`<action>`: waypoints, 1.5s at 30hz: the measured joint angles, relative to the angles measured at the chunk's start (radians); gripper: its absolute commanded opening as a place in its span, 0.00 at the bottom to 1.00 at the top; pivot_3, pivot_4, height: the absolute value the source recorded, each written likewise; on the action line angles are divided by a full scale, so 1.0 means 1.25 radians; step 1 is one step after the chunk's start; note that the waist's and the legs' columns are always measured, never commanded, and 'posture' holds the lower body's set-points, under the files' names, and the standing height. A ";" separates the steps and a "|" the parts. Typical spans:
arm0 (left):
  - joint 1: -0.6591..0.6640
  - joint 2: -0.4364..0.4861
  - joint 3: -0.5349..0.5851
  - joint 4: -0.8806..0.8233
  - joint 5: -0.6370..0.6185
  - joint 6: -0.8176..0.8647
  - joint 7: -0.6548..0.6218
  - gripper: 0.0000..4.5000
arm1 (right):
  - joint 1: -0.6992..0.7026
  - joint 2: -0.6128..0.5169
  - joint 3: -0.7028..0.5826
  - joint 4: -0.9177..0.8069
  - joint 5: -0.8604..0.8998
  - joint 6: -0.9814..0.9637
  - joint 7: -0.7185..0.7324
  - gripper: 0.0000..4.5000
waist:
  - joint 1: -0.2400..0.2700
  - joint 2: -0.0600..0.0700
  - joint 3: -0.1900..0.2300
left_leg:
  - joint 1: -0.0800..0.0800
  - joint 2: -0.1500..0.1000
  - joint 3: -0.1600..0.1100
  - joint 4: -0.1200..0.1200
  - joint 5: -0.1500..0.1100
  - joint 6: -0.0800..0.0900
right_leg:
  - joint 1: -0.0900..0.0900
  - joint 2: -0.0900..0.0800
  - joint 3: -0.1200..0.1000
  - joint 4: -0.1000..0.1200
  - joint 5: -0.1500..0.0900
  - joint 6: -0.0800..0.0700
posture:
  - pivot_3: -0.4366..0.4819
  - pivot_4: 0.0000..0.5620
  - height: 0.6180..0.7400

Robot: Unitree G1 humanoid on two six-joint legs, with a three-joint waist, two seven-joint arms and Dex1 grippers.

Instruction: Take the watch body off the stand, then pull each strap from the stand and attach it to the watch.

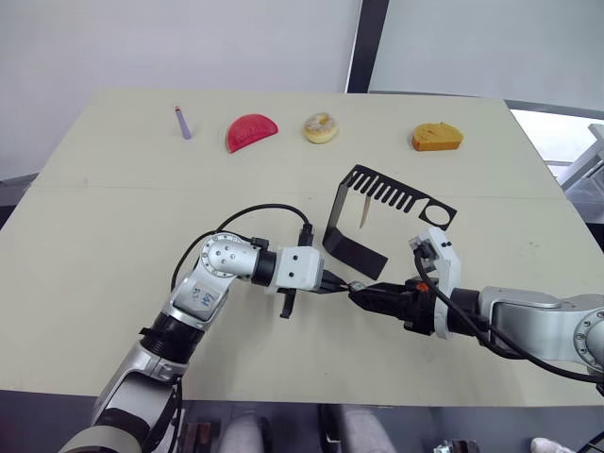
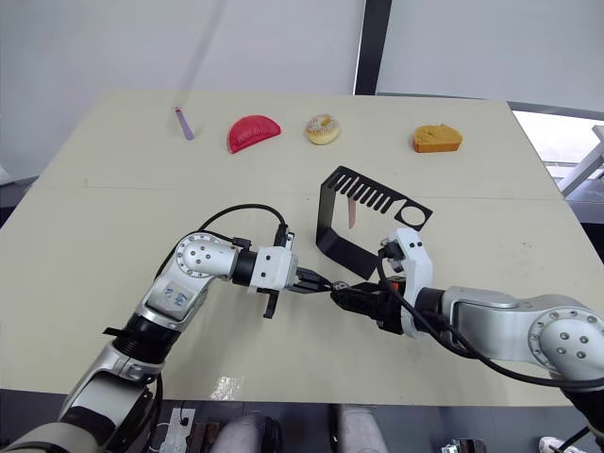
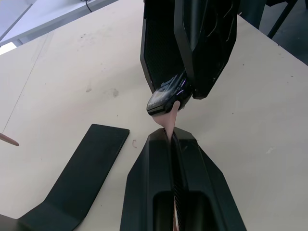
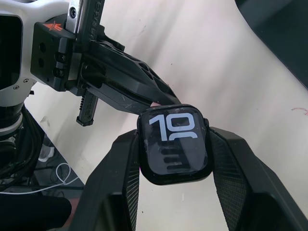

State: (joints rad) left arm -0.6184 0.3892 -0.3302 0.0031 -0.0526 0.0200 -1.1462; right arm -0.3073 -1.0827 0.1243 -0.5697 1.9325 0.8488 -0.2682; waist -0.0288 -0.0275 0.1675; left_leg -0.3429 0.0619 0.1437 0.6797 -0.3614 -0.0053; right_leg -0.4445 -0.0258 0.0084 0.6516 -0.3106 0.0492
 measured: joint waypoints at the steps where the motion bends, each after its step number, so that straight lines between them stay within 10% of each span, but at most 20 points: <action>1: 0.000 0.000 0.000 0.000 0.000 0.002 0.000 0.07 | 0.000 0.000 0.000 0.000 0.000 0.000 0.000 0.36 | 0.000 0.000 0.000 | 0.000 0.000 0.000 0.000 0.000 0.000 | 0.000 0.000 0.000 0.000 0.000 0.000 | 0.48 0.27 0.98; 10: 0.022 0.078 0.031 -0.134 -0.101 0.152 -0.042 0.97 | -0.013 -0.060 0.000 -0.048 0.013 0.034 0.018 0.36 | -0.007 0.001 0.000 | 0.000 0.001 0.000 0.000 0.000 0.000 | 0.000 0.000 0.000 0.000 0.000 0.000 | 0.48 0.27 0.98; 20: 0.063 0.271 0.202 -0.250 -0.427 0.450 -0.155 0.99 | 0.087 -0.119 -0.120 -0.202 -0.500 0.002 0.425 0.36 | 0.003 0.001 0.001 | -0.004 0.000 -0.005 0.001 0.000 -0.001 | 0.000 0.000 -0.004 -0.003 0.000 0.000 | 0.48 0.27 0.98; 29: 0.061 0.253 0.198 -0.243 -0.419 0.413 -0.122 0.99 | 0.230 -0.059 -0.128 -0.200 -0.919 -0.244 0.697 0.36 | 0.001 0.001 0.001 | -0.006 0.000 -0.006 0.002 0.000 0.000 | -0.001 0.000 -0.005 -0.004 0.000 0.001 | 0.48 0.27 0.98; 45: 0.141 0.306 0.198 -0.202 -0.359 0.316 -0.127 0.99 | 0.188 0.108 0.000 -0.140 -1.125 -0.292 0.795 0.36 | -0.002 0.001 0.001 | -0.003 -0.001 -0.004 0.003 0.000 -0.001 | -0.001 0.000 -0.003 0.001 0.000 -0.001 | 0.48 0.27 0.98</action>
State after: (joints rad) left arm -0.4421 0.7711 -0.0829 -0.2501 -0.5018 0.4147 -1.3052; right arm -0.0718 -0.9478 0.1239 -0.7450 0.5262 0.4835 0.7261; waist -0.0311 -0.0263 0.1685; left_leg -0.3463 0.0609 0.1387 0.6833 -0.3615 -0.0061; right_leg -0.4458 -0.0252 0.0041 0.6523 -0.3111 0.0481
